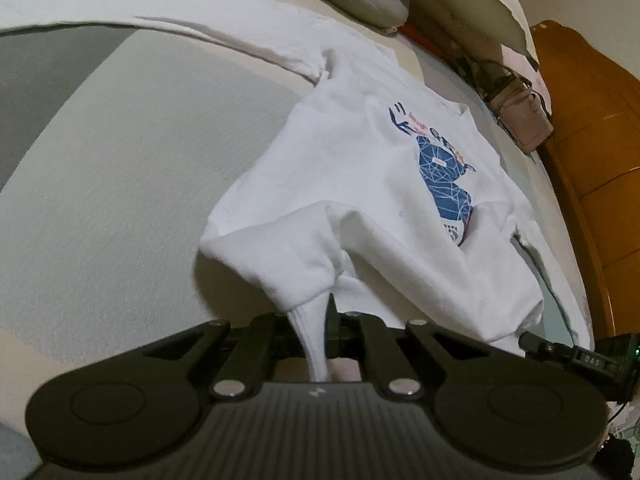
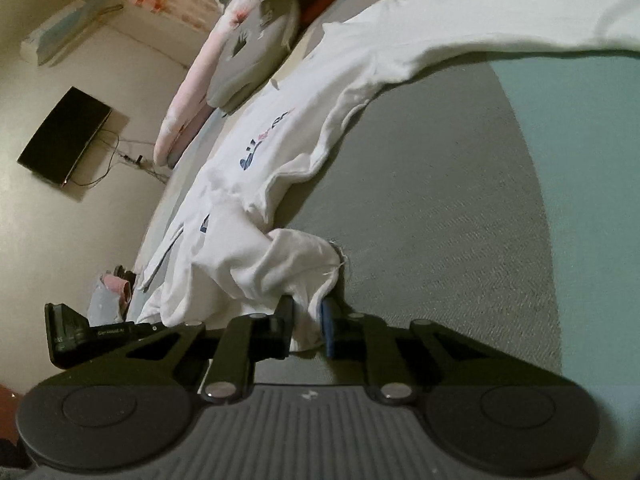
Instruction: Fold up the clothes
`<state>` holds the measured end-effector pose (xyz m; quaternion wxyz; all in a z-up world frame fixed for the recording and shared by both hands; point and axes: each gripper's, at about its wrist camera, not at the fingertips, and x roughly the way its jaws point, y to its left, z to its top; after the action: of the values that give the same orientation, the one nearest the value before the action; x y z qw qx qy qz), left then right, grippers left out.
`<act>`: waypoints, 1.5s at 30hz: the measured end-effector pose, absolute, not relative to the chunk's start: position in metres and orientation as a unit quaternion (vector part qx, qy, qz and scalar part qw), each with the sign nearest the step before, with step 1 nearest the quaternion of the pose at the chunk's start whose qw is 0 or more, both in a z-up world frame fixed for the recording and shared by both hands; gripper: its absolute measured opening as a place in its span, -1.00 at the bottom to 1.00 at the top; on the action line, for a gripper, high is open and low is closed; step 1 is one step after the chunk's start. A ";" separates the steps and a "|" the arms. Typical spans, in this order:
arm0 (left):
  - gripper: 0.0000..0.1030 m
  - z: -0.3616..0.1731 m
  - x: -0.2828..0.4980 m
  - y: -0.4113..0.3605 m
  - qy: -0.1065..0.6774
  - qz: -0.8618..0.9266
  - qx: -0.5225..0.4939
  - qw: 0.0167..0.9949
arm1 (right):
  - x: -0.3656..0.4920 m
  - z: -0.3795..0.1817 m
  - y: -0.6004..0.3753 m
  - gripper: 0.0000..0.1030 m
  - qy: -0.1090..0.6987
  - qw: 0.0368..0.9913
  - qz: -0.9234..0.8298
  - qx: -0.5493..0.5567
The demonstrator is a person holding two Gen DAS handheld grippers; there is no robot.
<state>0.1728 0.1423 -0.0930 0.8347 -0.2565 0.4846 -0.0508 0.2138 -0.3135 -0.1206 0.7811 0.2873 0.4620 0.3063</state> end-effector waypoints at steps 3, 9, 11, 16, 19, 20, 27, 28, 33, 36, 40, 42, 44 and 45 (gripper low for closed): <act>-0.95 -0.083 0.171 0.139 0.490 -0.054 -0.233 0.838 | 0.198 -0.100 -0.309 -0.71 0.446 0.802 0.302 0.259; -0.95 -0.044 0.159 0.134 0.475 -0.091 -0.184 0.856 | 0.167 -0.053 -0.315 -0.72 0.406 0.823 0.314 0.243; -0.95 -0.035 0.151 0.133 0.474 -0.104 -0.176 0.856 | 0.158 -0.038 -0.318 -0.72 0.397 0.829 0.316 0.236; -0.95 -0.023 0.130 0.126 0.480 -0.127 -0.156 0.854 | 0.134 -0.014 -0.325 -0.86 0.395 0.837 0.315 0.212; -0.95 -0.025 0.120 0.125 0.486 -0.126 -0.141 0.853 | 0.121 -0.010 -0.328 -0.86 0.405 0.839 0.307 0.197; -0.95 -0.027 0.117 0.125 0.488 -0.127 -0.144 0.852 | 0.117 -0.010 -0.330 -0.86 0.408 0.838 0.305 0.194; -0.95 -0.033 0.111 0.124 0.498 -0.126 -0.137 0.847 | 0.104 -0.038 -0.331 -0.86 0.446 0.825 0.283 0.202; -0.95 -0.033 0.111 0.124 0.498 -0.126 -0.132 0.848 | 0.101 -0.039 -0.332 -0.86 0.448 0.824 0.281 0.201; -0.90 -0.035 0.111 0.125 0.505 -0.123 -0.119 0.846 | 0.092 -0.042 -0.342 -0.86 0.450 0.822 0.274 0.215; -0.61 -0.038 0.112 0.124 0.524 -0.119 -0.120 0.835 | 0.093 -0.053 -0.337 -0.85 0.476 0.818 0.257 0.193; -0.20 -0.026 0.103 0.126 0.522 -0.103 -0.093 0.842 | 0.097 -0.062 -0.340 -0.74 0.497 0.819 0.225 0.177; -0.16 -0.017 0.103 0.131 0.513 -0.098 -0.087 0.848 | 0.100 -0.059 -0.347 -0.70 0.488 0.825 0.217 0.185; -0.08 -0.008 0.104 0.136 0.503 -0.093 -0.084 0.855 | 0.106 -0.053 -0.353 -0.64 0.476 0.832 0.211 0.194; -0.07 -0.005 0.106 0.137 0.498 -0.091 -0.083 0.858 | 0.109 -0.050 -0.356 -0.60 0.470 0.834 0.209 0.198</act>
<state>0.1062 0.1374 -0.0048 0.8583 -0.0827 0.4983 -0.0907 0.1092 -0.3555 -0.0502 0.8344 0.1977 0.4701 0.2092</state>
